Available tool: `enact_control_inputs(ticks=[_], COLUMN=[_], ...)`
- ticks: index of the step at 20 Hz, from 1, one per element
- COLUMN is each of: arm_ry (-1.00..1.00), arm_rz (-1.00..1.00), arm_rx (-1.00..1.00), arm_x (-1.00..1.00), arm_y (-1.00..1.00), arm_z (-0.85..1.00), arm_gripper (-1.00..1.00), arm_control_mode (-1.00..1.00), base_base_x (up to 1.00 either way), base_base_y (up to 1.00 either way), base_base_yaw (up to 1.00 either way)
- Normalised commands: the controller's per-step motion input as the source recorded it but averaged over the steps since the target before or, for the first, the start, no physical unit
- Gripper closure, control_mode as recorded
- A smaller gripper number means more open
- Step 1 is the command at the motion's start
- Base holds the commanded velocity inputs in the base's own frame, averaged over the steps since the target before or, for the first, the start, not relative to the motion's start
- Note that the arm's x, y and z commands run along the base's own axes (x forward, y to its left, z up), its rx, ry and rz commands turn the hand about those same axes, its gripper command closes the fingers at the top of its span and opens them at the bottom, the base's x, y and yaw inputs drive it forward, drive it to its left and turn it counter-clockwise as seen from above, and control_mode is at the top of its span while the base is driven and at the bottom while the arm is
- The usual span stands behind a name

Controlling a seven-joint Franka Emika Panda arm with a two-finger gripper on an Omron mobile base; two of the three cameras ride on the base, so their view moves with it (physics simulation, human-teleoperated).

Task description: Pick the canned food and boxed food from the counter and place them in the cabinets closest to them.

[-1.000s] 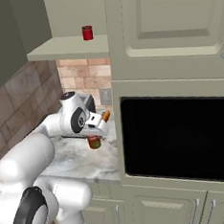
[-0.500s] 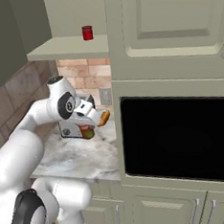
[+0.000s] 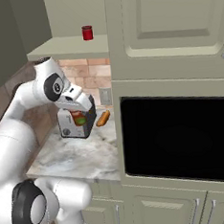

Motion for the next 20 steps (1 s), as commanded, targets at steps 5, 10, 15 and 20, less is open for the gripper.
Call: enact_control_inputs(ticks=[5,10,15,20], arm_ry=[0.0,0.0,-0.01,-0.08], arm_rz=[-0.04,-0.03,-0.01,0.03], arm_rx=[0.0,0.0,0.0,-0.01], arm_x=[0.0,0.02,0.01,0.0], arm_y=[0.13,0.11,0.04,0.02], arm_z=[0.75,0.76,0.67,0.15], arm_gripper=[1.0,1.0,1.0,1.0], arm_control_mode=[-1.0,-1.0,-1.0,-1.0], base_base_x=[0.0,0.0,0.0,0.0], base_base_y=[0.0,0.0,0.0,0.0], base_base_yaw=[0.0,0.0,0.0,0.0])
